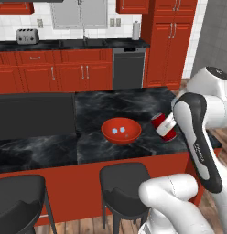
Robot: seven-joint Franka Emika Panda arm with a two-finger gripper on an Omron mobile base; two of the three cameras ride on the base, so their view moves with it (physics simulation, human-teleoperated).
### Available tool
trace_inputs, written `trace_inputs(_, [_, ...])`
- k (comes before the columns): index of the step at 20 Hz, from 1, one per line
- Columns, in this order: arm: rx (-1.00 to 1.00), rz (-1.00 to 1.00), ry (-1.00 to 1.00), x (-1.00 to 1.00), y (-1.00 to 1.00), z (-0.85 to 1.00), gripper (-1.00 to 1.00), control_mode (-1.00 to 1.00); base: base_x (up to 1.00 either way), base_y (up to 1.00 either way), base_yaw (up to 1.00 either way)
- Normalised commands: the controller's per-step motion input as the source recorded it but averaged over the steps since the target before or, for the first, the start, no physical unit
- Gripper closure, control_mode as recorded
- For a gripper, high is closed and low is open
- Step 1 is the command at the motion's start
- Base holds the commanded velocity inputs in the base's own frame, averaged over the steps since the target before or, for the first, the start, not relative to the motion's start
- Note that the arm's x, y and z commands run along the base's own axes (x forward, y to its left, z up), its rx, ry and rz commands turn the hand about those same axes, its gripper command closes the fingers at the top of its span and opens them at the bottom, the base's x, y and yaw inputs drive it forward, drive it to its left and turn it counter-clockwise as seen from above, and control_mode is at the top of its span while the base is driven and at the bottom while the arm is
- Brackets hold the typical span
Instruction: Open the fridge, grab two sodas, and place both sodas inside the bowl with ice on the dining counter.
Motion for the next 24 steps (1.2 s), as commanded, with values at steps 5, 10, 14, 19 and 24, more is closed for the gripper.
trace_inputs(5, [-0.01,0.06,0.01,0.66,0.37,-0.23,1.00,-1.00,0.00,0.00,0.00])
trace_inputs(10, [-0.09,0.02,0.00,0.61,0.20,-0.45,1.00,-1.00,0.00,0.00,0.00])
trace_inputs(14, [-0.13,0.00,0.00,0.33,0.00,-0.38,1.00,-1.00,0.00,0.00,0.00])
trace_inputs(19, [-0.07,0.00,0.04,0.45,0.00,-0.19,1.00,-1.00,0.00,0.00,0.00])
trace_inputs(24, [-0.02,0.01,0.05,0.58,0.00,-0.22,1.00,-1.00,0.00,0.00,0.00])
